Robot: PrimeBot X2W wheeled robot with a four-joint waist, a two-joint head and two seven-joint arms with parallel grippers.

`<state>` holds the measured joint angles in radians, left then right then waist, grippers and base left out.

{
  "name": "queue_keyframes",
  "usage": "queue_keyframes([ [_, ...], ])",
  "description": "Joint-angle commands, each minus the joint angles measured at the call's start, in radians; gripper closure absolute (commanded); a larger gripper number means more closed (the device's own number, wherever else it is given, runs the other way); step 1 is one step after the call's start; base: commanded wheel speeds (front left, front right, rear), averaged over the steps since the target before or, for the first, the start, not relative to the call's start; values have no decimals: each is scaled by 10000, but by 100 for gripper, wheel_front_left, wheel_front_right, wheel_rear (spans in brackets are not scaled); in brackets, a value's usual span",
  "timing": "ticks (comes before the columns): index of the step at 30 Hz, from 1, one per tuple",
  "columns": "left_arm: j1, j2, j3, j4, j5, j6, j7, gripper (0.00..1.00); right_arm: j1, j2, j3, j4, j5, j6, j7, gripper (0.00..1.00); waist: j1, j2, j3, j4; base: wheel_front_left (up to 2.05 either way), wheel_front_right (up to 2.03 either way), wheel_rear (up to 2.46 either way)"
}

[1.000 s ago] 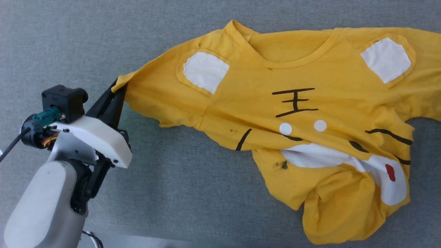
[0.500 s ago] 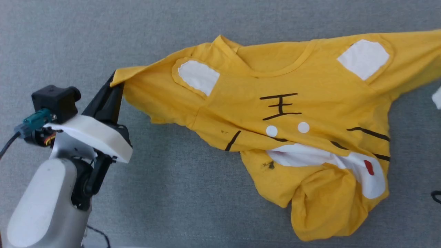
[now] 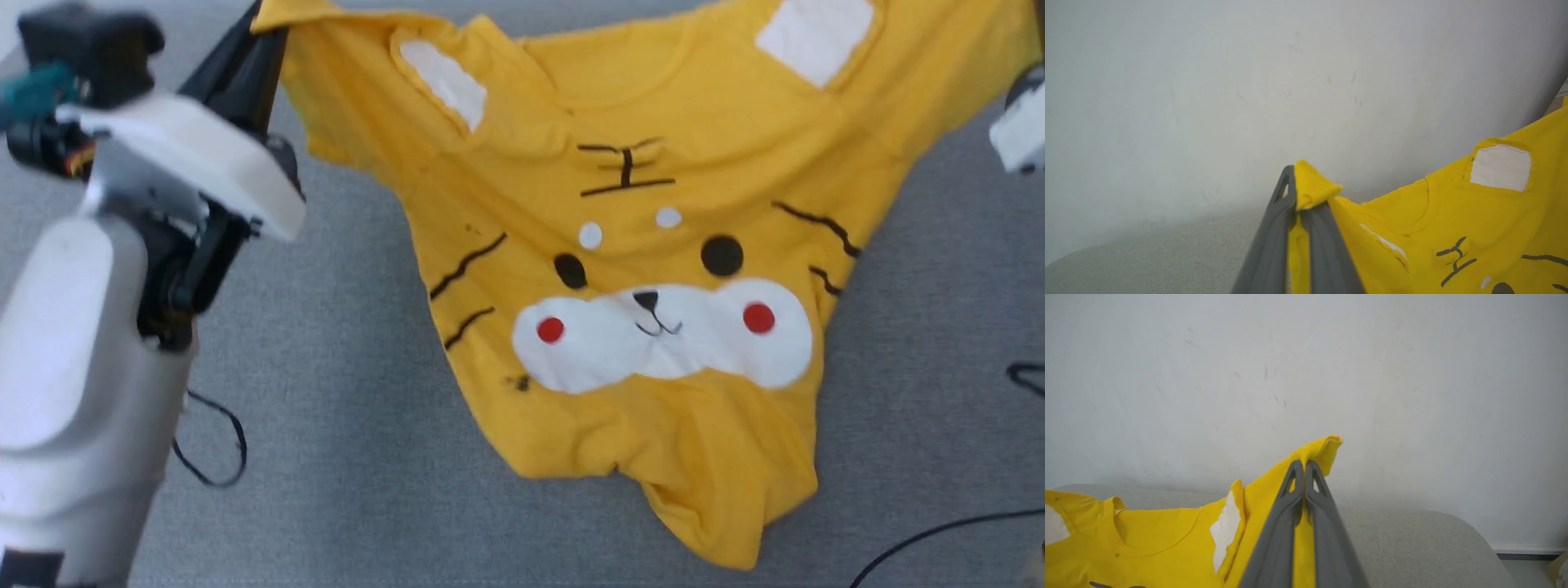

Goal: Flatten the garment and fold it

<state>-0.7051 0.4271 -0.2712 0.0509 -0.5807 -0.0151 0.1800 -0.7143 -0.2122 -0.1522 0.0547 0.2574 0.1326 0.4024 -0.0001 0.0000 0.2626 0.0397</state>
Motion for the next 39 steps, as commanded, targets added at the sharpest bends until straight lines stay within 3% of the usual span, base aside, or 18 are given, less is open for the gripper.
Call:
queue_keyframes([
  [1,-582,106,-178,217,95,-179,245,100,-426,-89,207,78,-20,-19,67,100,1,0,-572,-310,0,0,0],
  [12,-3314,26,-556,2192,-198,-483,2141,100,-2869,-87,1314,1752,-546,-19,792,100,1,0,-1451,-878,0,0,0],
  [25,-5385,-2,-171,3285,-320,-51,2655,100,-5104,233,1194,3737,-1472,-19,722,100,1,0,-1058,-1228,0,0,0],
  [32,-6676,-209,-248,3565,141,95,1948,100,-6352,826,791,4484,-2167,-19,216,100,1,0,139,-1482,0,0,0],
  [39,-8292,-747,-114,3984,849,418,-418,100,-7884,1293,231,5164,-3344,-19,-1380,100,1,0,1264,-1616,0,0,0],
])
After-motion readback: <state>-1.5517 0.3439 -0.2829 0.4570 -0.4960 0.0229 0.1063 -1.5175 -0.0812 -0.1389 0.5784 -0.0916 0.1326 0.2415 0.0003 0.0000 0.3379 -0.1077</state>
